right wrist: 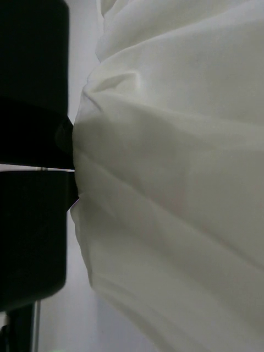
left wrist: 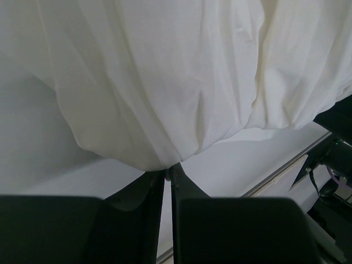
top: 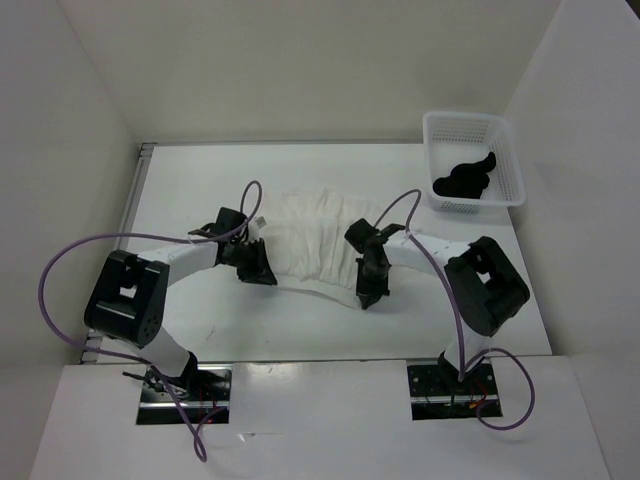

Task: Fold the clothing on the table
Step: Flatten the skirt out, then fold the skirt

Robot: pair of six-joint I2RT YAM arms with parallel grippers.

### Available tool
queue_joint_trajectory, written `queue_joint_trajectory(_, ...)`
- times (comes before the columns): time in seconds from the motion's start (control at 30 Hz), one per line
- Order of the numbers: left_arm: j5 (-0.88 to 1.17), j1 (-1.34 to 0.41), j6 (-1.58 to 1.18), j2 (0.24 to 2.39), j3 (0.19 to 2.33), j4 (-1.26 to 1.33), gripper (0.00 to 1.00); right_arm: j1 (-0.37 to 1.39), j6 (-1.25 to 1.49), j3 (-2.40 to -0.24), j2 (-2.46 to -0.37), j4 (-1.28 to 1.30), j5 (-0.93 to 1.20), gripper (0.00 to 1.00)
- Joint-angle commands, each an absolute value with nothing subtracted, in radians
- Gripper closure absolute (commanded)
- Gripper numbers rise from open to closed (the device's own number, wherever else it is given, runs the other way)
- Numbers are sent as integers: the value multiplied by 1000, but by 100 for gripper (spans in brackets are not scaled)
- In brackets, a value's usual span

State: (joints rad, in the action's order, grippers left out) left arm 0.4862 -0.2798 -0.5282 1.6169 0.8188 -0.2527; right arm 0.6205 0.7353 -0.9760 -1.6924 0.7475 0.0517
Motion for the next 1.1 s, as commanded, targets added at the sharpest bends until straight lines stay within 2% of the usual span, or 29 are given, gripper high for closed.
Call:
queue_joint_trajectory(0.0,456,-279,-515,1553,821,-380,86,647,765,-968,-1641,868,83,100)
queue_joint_trajectory(0.2,477,-279,-495,1552,830,-498,86,678,765,-939,-1598,959,83,100)
queue_joint_trajectory(0.53,492,-310,-486,1462,902,-672,86,718,833,-959,-1390,1140,135,100)
queue_joint_trajectory(0.8,535,-310,-545,1382,1000,-710,84,718,842,-1037,-1388,1171,110,100)
queue_joint_trajectory(0.83,535,-310,-545,1382,1000,-700,81,718,842,-1037,-1399,1160,110,100)
queue_joint_trajectory(0.9,571,-310,-516,1382,1000,-683,65,718,842,-1037,-1399,1140,120,100)
queue_joint_trajectory(0.93,581,-310,-506,1382,971,-661,27,718,842,-1037,-1408,1126,120,100)
queue_joint_trajectory(0.97,590,-310,-506,1382,962,-661,0,718,842,-1037,-1417,1126,120,100)
queue_joint_trajectory(1.07,600,-310,-482,1370,931,-650,0,718,842,-1037,-1427,1115,120,100)
